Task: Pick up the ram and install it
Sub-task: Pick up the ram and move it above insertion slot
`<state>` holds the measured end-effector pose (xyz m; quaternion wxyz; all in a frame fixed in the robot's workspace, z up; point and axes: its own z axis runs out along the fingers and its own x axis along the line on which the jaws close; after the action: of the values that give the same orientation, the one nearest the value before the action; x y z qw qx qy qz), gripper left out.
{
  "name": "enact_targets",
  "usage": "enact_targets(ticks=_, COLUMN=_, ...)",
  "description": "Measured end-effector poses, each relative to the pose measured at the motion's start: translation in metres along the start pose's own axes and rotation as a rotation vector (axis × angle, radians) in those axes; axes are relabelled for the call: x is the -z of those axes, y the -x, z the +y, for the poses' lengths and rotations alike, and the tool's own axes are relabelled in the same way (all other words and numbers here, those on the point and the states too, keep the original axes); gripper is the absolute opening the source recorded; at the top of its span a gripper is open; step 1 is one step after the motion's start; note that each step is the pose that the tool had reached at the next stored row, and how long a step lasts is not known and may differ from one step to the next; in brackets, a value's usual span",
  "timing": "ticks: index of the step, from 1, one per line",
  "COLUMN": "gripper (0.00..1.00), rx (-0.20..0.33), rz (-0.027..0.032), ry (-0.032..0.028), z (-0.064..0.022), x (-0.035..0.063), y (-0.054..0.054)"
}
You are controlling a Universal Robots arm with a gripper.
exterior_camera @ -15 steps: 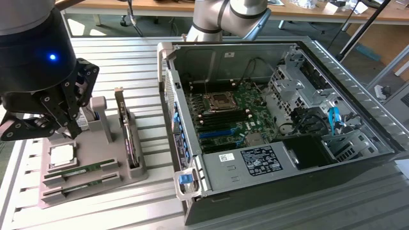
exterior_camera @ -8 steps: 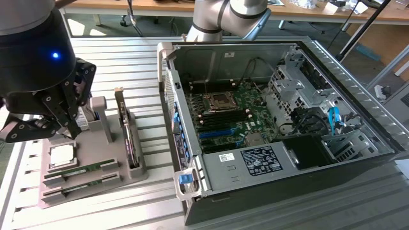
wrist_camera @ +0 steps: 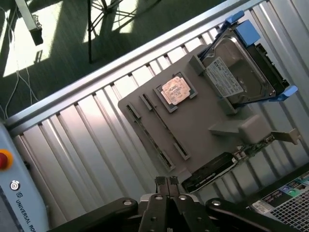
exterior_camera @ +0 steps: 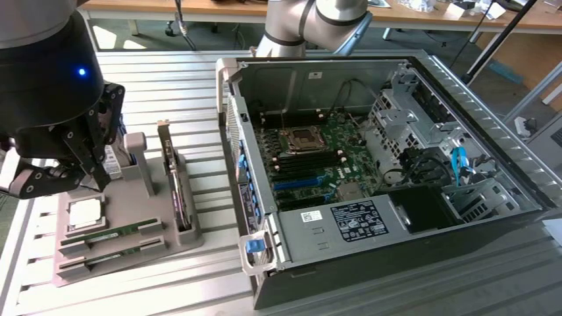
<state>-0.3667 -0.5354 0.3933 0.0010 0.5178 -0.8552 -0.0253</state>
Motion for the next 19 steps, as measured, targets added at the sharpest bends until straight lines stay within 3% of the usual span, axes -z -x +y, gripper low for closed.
enact_targets(ticks=19, gripper=0.11, rx=0.249, rz=0.0110, ry=0.0061, z=0.0000, x=0.0000, y=0.0000)
